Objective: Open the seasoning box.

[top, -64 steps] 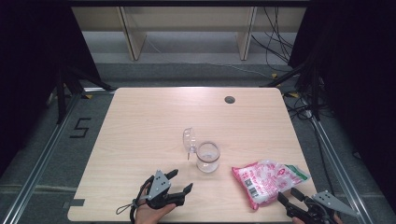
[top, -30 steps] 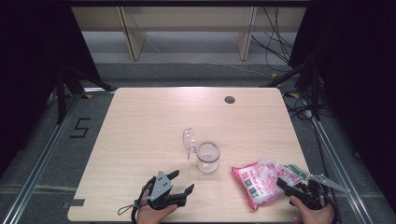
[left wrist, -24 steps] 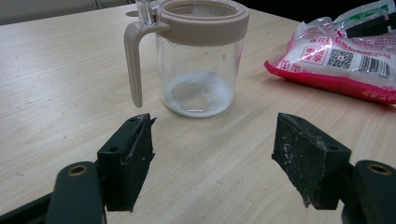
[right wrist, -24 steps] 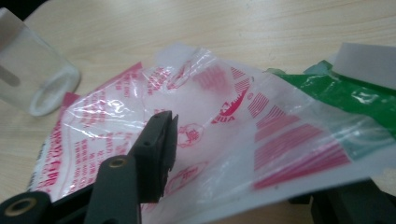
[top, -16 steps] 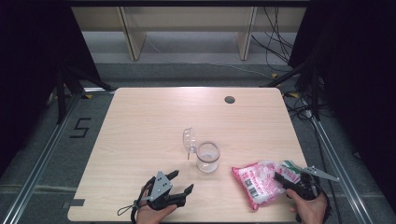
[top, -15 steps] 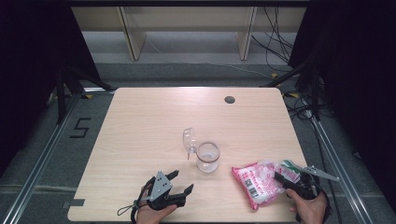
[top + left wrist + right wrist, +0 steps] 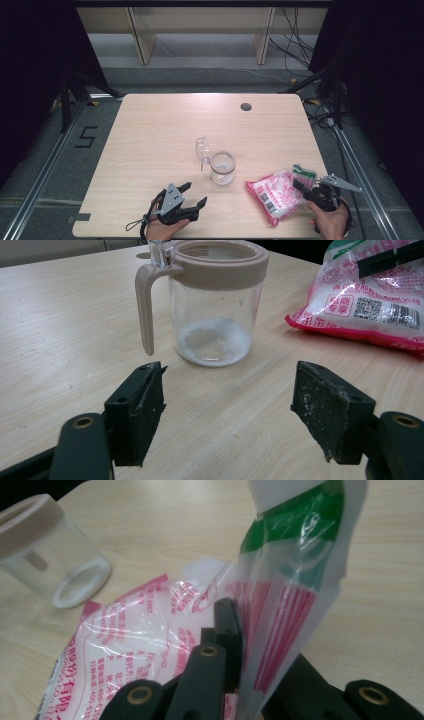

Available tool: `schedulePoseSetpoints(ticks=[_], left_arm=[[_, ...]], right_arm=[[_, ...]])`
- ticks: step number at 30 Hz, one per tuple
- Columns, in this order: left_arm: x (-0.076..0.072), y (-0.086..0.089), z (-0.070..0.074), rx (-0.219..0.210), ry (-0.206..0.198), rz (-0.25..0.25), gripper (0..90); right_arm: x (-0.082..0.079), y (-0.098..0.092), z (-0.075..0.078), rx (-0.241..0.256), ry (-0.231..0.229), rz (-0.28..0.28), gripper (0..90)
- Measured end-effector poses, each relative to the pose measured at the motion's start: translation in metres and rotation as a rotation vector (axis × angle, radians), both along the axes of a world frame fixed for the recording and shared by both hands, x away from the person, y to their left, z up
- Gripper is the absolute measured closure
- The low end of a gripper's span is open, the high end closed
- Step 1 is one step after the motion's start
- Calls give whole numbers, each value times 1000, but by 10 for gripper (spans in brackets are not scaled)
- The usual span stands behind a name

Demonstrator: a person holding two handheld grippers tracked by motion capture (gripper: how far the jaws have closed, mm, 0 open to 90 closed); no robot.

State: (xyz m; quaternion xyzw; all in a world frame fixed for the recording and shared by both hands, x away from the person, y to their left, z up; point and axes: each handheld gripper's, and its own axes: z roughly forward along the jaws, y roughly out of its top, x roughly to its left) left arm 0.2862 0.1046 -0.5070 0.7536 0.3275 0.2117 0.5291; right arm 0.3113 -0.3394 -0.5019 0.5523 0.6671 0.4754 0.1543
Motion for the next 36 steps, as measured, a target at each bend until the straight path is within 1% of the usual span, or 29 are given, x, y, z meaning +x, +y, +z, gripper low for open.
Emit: schedulePoseSetpoints(ticks=[1, 2, 4, 5, 6, 7, 9, 10, 11, 12, 13, 14, 15, 17, 18, 19, 20, 21, 22, 23, 24, 26, 27, 28, 29, 30, 32, 34, 36], left_arm=[[1, 0, 0, 7, -12, -9, 281], [0, 0, 0, 9, 0, -2, 281], [-1, -1, 0, -9, 18, 10, 281], [0, 0, 0, 7, -1, 0, 281], [0, 0, 1, 10, -3, -1, 281], [0, 0, 1, 10, -1, 0, 281], [0, 0, 1, 4, -2, -1, 281], [-1, 0, 1, 6, 3, 5, 281], [-1, 0, 1, 4, 5, 6, 281], [0, 1, 1, 15, -8, -1, 281], [-1, -1, 0, -6, 14, 10, 281], [-2, -2, -1, -26, 16, 14, 281], [-2, -2, -1, -31, 16, 16, 282], [-2, -2, -1, -28, 18, 17, 281], [-2, -2, 0, -6, 17, 14, 282], [-1, -1, 1, 4, -3, 1, 282], [-1, -3, 0, -10, -6, -1, 281], [-2, -4, -1, -17, 15, 3, 281], [-2, -5, -1, -17, 11, 0, 281], [-1, -6, -1, -5, 1, -11, 281], [-3, -8, -1, -10, 20, 2, 282], [-1, -9, -1, -3, -3, -23, 281], [-3, -11, -1, -16, 17, -14, 282], [-2, -10, 0, 8, -2, -22, 281], [-3, -11, 0, -1, 12, -18, 281], [-3, -11, 0, 2, 9, -20, 282], [-4, -12, -1, -6, 20, -16, 281], [-3, -12, -1, 9, 5, -26, 282], [-2, -12, -1, 8, 0, -27, 281]], right_arm=[[0, 1, 2, 6, -4, 2, 900], [-1, 4, 3, 31, -14, 0, 900], [0, 5, 7, -1, -21, 12, 900], [0, 5, 9, -27, -28, 19, 900], [0, 8, 10, -10, -29, 23, 900], [2, 10, 10, -29, -55, 16, 900], [1, 14, 13, -19, -55, 13, 900], [3, 13, 14, -48, -80, 37, 900], [2, 16, 16, -42, -74, 24, 900], [3, 16, 18, -64, -87, 47, 900], [4, 18, 19, -46, -100, 57, 900], [1, 22, 23, -32, -76, 38, 900], [3, 21, 24, -70, -108, 48, 900], [2, 26, 28, -40, -111, 55, 900], [5, 24, 28, -77, -143, 75, 900], [3, 28, 31, -57, -133, 59, 900], [1, 30, 34, -36, -118, 56, 900], [3, 30, 36, -46, -140, 68, 900], [3, 32, 38, -37, -151, 72, 900], [3, 31, 40, -68, -161, 83, 900], [2, 35, 43, -43, -163, 79, 900], [5, 38, 49, -63, -205, 99, 900], [4, 40, 51, -39, -202, 95, 900], [4, 42, 55, -38, -207, 115, 900], [4, 47, 59, -48, -213, 111, 900], [6, 48, 62, -67, -241, 129, 900], [7, 55, 68, -49, -233, 139, 900], [11, 59, 70, -68, -262, 152, 900], [11, 63, 73, -92, -260, 153, 900]])
